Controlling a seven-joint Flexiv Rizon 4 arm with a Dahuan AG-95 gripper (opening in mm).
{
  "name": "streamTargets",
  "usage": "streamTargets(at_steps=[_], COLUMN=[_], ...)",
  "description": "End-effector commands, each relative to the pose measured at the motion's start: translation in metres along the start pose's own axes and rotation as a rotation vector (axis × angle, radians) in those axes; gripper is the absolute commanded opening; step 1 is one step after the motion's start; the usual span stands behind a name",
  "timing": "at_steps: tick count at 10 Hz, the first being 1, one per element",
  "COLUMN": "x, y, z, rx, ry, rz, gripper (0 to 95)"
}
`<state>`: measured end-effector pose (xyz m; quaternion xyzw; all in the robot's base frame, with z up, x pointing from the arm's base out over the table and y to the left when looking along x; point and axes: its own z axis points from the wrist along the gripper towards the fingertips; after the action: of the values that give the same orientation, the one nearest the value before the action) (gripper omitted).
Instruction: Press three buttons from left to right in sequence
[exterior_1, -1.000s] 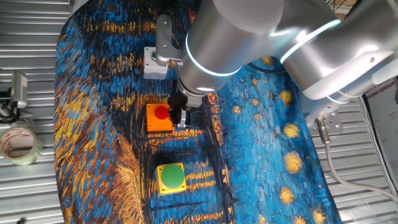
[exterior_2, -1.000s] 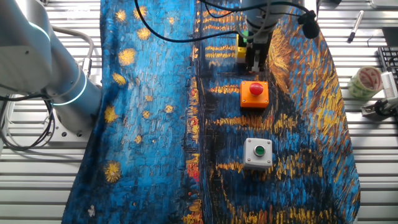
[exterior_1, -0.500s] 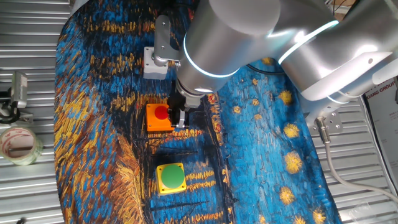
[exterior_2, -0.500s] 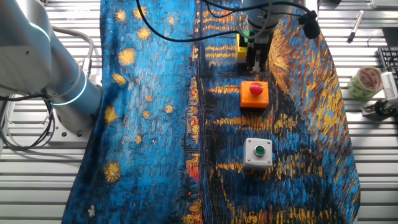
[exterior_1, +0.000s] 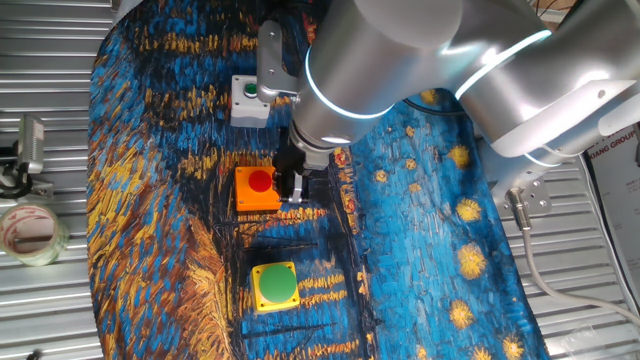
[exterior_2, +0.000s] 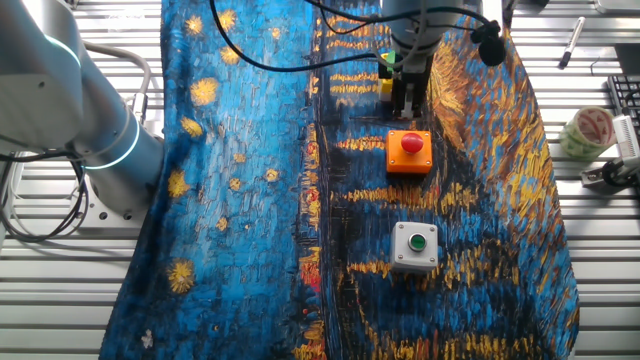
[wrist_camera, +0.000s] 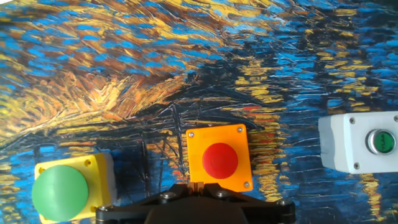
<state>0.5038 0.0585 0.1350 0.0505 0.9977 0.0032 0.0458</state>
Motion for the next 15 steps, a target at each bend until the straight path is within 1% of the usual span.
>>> streamTargets(at_steps=[1,2,3,5,6,8,9,10,11,13,15], x=[0.0007,0.0007,0.0007,0.0007,0.0007,0.0007,0.0007,0.0007,0.0007,0.0007,0.0007], y=[0.0,0.0,0.0,0.0,0.0,0.0,0.0,0.0,0.0,0.0,0.0], z=[0.0,0.0,0.0,0.0,0.0,0.0,0.0,0.0,0.0,0.0,0.0], rx=[-0.002,-0.001,0.0,-0.01,-0.027,-0.058,-0.063,-0.083,-0.095,-0.109,-0.112], ry=[-0.006,-0.009,-0.01,-0.002,0.012,0.02,0.021,0.017,0.013,0.015,0.038], rz=[-0.01,-0.021,-0.055,-0.133,-0.161,-0.232,-0.247,-0.296,-0.322,-0.355,-0.372], gripper=[0.0,0.0,0.0,0.0,0.0,0.0,0.0,0.0,0.0,0.0,0.0])
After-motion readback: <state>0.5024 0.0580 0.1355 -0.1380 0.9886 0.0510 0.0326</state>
